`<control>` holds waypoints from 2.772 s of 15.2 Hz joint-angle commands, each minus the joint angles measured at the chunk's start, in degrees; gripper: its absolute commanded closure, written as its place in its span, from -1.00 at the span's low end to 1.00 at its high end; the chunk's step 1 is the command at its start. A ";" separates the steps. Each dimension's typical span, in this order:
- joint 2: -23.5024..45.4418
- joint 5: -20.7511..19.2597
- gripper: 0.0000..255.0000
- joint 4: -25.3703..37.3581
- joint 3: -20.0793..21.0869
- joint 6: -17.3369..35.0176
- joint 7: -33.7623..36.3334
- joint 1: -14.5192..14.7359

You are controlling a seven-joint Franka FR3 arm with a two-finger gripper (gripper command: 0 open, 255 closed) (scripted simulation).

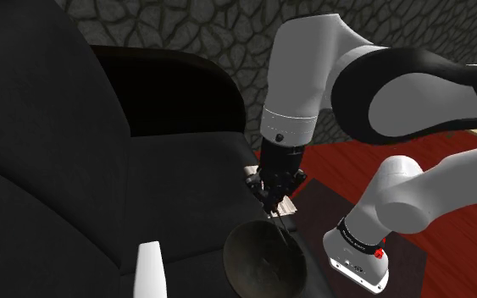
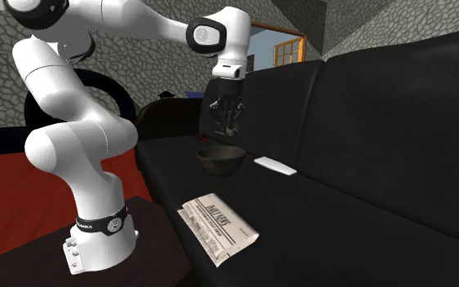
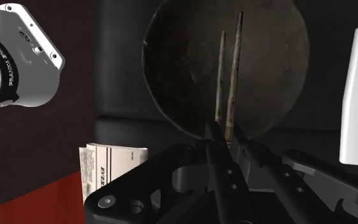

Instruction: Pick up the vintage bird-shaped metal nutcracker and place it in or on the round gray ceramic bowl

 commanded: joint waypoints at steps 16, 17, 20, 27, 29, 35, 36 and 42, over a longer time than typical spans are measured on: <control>1.24 6.16 1.00 -5.55 8.94 9.32 4.93 2.82; 1.52 6.37 1.00 -6.09 9.31 10.14 4.80 2.80; 1.77 6.56 1.00 -6.56 9.63 10.86 4.68 2.79; 1.77 6.55 -1.00 -6.55 9.63 10.85 4.68 2.79; 1.77 6.55 -1.00 -6.55 9.63 10.85 4.68 2.79; 0.53 4.49 -1.00 -2.24 6.68 5.03 5.07 2.29; 0.37 3.96 -1.00 -1.00 5.97 3.56 5.18 2.13; 0.37 3.96 -1.00 -1.00 5.97 3.56 5.19 2.14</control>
